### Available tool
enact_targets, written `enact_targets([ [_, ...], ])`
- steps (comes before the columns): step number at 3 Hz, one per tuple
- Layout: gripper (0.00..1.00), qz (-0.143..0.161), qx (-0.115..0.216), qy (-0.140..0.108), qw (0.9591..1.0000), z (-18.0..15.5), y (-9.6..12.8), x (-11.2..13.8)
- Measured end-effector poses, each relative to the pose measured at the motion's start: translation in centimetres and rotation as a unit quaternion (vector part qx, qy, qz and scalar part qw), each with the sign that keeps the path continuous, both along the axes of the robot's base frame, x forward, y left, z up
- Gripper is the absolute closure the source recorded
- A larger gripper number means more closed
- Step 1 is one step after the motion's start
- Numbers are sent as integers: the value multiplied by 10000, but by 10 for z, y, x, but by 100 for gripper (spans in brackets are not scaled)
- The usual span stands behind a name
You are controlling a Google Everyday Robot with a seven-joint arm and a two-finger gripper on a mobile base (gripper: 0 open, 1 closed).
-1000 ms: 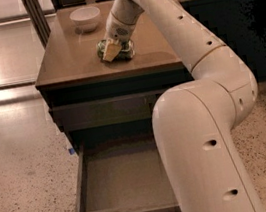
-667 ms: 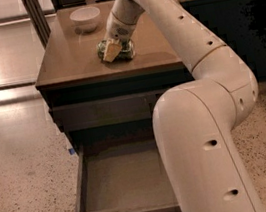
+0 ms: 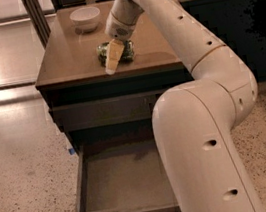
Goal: Pick green can from middle drawer and place on counter
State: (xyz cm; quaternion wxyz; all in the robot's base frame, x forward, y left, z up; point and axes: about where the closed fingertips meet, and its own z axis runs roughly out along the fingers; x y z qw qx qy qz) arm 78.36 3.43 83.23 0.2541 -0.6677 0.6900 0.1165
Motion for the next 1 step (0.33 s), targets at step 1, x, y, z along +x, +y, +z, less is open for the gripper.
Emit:
enact_targets([
  [1,0,0,0,0,10000,0,0,0],
])
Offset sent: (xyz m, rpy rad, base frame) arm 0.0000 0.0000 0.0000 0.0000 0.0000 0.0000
